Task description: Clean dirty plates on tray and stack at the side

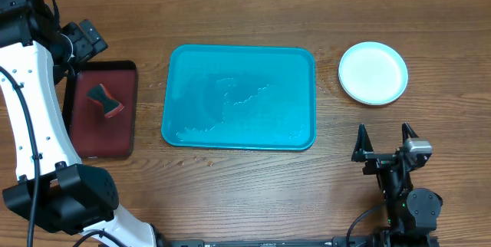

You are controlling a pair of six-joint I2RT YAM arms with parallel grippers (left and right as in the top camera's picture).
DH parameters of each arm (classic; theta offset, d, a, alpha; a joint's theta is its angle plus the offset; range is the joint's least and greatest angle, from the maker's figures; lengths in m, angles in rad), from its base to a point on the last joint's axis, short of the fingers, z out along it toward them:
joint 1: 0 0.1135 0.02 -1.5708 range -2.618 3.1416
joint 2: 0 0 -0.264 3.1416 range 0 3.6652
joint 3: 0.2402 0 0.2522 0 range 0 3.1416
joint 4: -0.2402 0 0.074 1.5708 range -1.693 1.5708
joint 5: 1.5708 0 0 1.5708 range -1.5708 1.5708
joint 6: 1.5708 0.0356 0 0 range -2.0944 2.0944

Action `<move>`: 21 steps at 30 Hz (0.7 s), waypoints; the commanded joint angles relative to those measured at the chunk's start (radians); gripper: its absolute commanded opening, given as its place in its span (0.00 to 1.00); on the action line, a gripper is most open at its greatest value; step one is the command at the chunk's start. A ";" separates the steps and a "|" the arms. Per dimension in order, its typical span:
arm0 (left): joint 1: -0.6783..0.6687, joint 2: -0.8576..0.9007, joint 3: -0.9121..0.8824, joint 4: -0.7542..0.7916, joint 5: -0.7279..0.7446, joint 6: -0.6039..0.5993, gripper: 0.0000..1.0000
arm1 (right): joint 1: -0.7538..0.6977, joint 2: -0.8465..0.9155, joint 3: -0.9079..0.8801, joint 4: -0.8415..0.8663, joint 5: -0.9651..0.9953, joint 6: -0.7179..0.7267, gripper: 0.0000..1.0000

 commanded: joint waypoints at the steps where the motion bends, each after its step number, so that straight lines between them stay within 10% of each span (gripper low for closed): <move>1: -0.002 0.010 -0.004 0.001 -0.004 -0.003 1.00 | -0.006 -0.011 -0.011 0.005 0.033 -0.041 1.00; 21: -0.002 0.010 -0.004 0.001 -0.004 -0.003 1.00 | -0.007 -0.011 -0.010 0.008 0.018 -0.123 1.00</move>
